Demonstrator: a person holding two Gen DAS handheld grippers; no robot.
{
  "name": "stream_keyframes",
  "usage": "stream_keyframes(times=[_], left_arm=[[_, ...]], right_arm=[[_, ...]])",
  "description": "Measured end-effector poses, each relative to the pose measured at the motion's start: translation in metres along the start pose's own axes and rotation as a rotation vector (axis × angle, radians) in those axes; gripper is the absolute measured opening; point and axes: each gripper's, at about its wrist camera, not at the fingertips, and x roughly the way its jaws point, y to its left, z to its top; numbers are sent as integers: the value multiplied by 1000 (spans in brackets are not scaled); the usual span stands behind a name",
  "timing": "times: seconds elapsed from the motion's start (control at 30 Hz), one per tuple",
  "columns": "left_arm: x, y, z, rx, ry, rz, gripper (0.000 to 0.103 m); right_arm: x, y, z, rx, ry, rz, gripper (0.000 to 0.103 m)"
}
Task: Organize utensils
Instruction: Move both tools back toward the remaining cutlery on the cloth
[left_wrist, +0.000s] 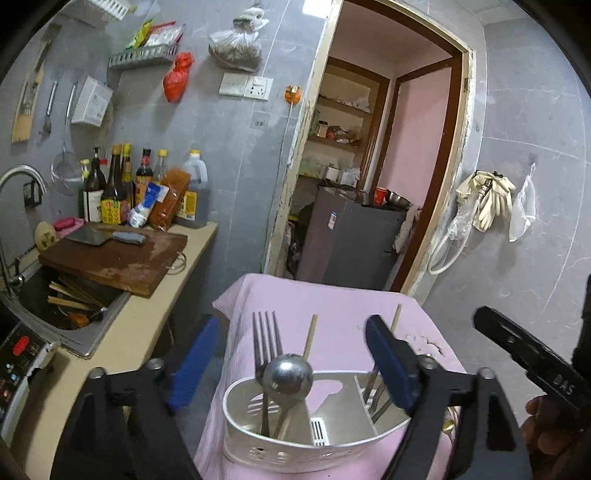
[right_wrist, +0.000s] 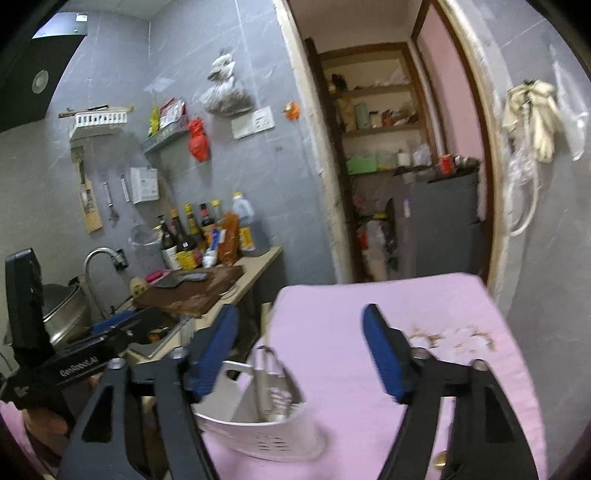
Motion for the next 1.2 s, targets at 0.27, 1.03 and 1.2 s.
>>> stream_keyframes(times=[0.27,1.03,1.2], left_arm=[[-11,-46,-3,4,-55,7,102],[10,-182,-78,149,65,-62,102],[26,-194,-97,170,127,-87,102]], right_arm=[[-43,-47,4,-4,-46,-116,101],[-75,-196,-35,5,74,-273,101],[-62,-207,-60,14,142,-255,101]])
